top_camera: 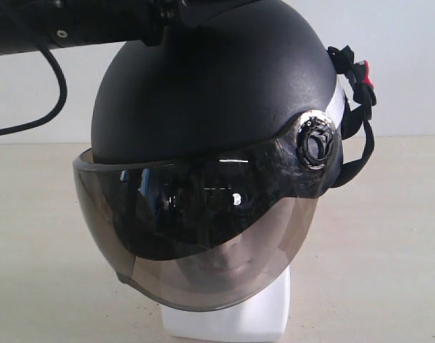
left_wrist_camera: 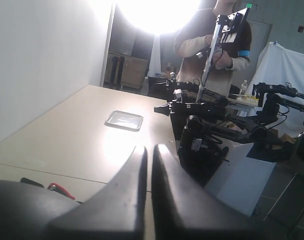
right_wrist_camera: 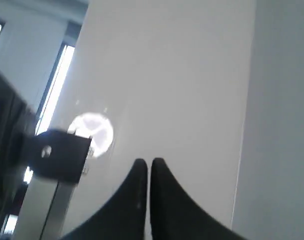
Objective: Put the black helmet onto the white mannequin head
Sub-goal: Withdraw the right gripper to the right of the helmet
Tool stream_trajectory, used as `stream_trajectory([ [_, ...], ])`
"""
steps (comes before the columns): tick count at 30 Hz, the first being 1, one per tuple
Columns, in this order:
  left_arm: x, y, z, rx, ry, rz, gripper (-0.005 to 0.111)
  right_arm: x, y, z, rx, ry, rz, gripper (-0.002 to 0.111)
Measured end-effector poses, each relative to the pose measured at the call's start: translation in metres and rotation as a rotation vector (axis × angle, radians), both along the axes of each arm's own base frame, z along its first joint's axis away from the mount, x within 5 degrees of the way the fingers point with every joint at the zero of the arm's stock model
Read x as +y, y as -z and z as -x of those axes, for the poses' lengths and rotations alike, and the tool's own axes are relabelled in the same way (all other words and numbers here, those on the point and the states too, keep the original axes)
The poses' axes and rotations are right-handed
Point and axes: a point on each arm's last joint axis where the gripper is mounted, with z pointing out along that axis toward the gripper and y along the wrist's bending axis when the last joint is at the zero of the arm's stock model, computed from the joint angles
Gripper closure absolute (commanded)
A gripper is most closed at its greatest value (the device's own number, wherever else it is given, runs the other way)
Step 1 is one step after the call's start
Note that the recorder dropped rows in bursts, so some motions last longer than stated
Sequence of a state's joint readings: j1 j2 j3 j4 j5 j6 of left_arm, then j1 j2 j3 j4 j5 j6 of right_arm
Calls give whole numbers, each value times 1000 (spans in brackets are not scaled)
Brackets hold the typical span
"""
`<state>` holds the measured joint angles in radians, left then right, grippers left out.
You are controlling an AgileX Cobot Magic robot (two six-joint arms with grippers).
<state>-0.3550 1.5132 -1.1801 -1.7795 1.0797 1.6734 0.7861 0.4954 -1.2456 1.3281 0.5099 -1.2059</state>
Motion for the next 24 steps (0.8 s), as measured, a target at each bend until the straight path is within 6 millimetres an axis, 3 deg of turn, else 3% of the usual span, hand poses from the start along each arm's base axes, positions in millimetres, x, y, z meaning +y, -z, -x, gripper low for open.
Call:
stream_trajectory([
  [3,0,0,0,0,0,0,102,17,11,-11,85,9,264,109],
  [7,0,0,0,0,0,0,102,47,44,-45,288,64,655,109],
  [10,0,0,0,0,0,0,102,57,64,-69,495,156,839,109],
  [15,0,0,0,0,0,0,102,44,75,-99,784,482,826,109],
  [19,0,0,0,2,-3,-1,102,25,78,-110,955,714,731,107],
  [24,0,0,-1,5,-6,-2,102,25,81,-116,1069,767,679,85],
])
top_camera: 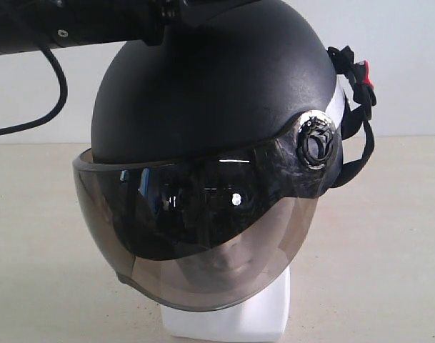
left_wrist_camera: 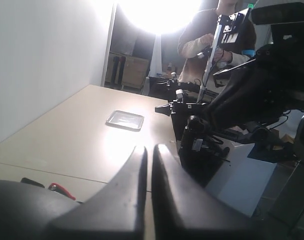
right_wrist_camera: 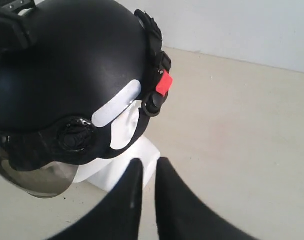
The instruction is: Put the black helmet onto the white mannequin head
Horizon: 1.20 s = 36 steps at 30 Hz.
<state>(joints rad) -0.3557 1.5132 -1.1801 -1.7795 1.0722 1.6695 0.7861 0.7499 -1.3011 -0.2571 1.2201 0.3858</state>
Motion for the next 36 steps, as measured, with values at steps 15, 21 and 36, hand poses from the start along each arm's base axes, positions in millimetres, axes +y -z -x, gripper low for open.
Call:
stream_trajectory([
  [15,0,-1,0,4,-1,-2,102,58,31,-59,202,53,136,61],
  [21,0,0,0,8,-2,-3,102,58,39,-63,213,94,153,62],
  [36,0,0,0,14,-2,-7,102,-23,74,-4,-127,272,-174,92],
])
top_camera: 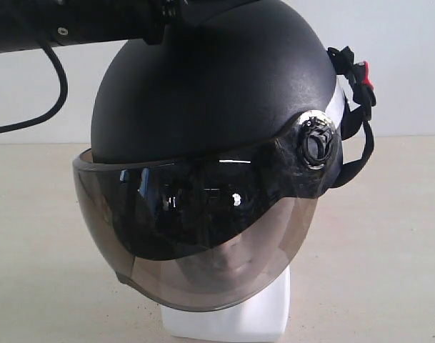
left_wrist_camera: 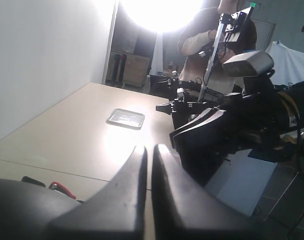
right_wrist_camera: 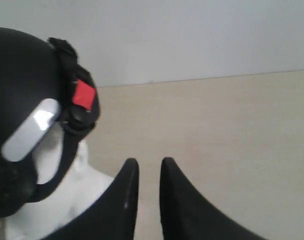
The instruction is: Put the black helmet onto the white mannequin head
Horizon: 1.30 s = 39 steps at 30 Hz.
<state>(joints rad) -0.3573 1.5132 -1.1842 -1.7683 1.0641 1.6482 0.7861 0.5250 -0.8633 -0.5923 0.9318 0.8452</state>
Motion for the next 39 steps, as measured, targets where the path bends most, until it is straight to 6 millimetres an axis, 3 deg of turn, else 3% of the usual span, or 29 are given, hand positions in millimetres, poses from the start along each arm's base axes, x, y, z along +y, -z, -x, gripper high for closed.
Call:
stream_trajectory([
  [2,0,0,0,0,-2,-1,102,8,-1,3,-9,-81,-82,82],
  [5,0,0,0,0,-2,-1,102,18,-3,3,-3,-149,-160,52],
  [7,0,0,0,0,-2,-1,102,24,-1,-1,28,-154,-156,45],
  [15,0,0,0,-1,-2,-2,102,61,15,-35,138,-156,-101,71],
  [27,0,-1,0,4,4,-15,102,84,25,-60,131,-152,-81,71],
  [39,0,-1,0,4,4,-15,102,83,24,-62,124,-124,-91,71],
])
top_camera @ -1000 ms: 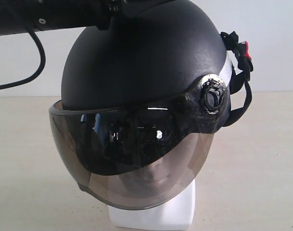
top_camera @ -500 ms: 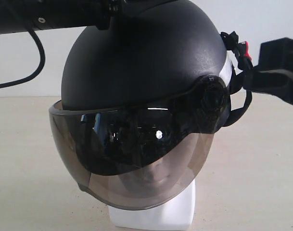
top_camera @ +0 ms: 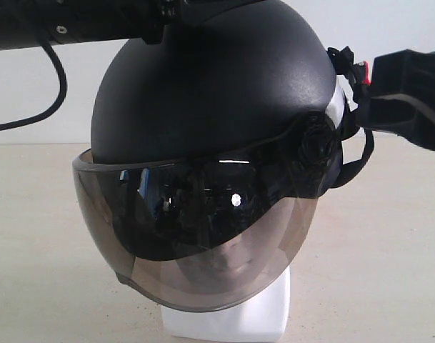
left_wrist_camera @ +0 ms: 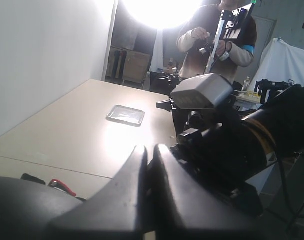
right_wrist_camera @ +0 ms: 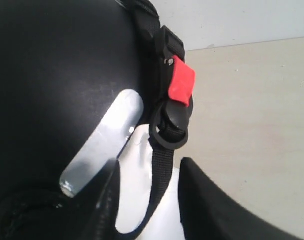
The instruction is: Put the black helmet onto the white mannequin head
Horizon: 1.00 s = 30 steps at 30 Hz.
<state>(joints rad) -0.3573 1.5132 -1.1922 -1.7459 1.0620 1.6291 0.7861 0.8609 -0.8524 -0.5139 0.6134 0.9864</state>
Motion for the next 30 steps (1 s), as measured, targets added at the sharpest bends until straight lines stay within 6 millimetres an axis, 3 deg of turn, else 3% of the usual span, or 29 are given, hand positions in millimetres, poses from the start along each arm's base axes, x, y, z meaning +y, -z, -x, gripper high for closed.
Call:
stream_trajectory([
  [12,0,0,0,2,1,-2,102,10,11,-13,38,21,44,73],
  [14,0,0,0,2,1,-2,102,9,11,-13,36,31,49,78],
  [18,0,0,0,3,1,-2,102,6,14,-13,62,60,72,108],
  [30,0,0,0,3,1,-2,102,6,13,-14,37,62,82,108],
])
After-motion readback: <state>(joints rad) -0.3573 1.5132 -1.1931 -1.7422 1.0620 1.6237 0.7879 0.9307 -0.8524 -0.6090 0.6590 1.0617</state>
